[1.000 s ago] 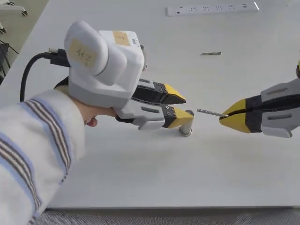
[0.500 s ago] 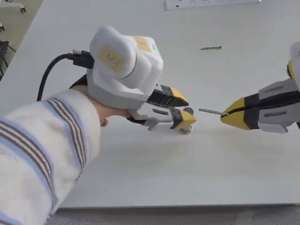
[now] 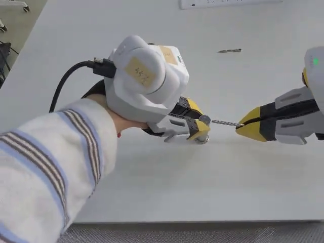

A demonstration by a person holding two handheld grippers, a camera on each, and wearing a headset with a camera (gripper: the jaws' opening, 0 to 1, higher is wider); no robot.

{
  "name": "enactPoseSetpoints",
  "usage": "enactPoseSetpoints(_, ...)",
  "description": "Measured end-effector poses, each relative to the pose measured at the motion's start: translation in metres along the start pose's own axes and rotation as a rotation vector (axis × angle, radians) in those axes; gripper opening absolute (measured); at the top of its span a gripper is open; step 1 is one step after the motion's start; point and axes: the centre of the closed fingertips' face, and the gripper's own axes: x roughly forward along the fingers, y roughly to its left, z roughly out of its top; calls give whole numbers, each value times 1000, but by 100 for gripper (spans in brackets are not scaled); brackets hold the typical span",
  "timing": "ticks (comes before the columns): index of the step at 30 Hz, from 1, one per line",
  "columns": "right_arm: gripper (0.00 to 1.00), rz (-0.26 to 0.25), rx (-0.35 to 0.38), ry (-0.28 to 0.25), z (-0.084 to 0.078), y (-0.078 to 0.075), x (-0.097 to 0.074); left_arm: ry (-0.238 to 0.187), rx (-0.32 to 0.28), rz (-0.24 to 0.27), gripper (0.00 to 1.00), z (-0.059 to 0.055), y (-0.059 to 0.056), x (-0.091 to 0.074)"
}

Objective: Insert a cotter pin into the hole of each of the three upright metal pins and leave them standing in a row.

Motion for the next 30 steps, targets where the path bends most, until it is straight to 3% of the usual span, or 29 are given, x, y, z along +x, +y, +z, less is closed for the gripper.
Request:
enactPoseSetpoints(13, 0, 13, -42, 29, 1, -1, 4, 21, 40, 0, 10, -1, 0, -1)
enactPoseSetpoints(30, 0, 19, -102, 64, 9, -4, 8, 24, 41, -1, 9, 0, -1, -2)
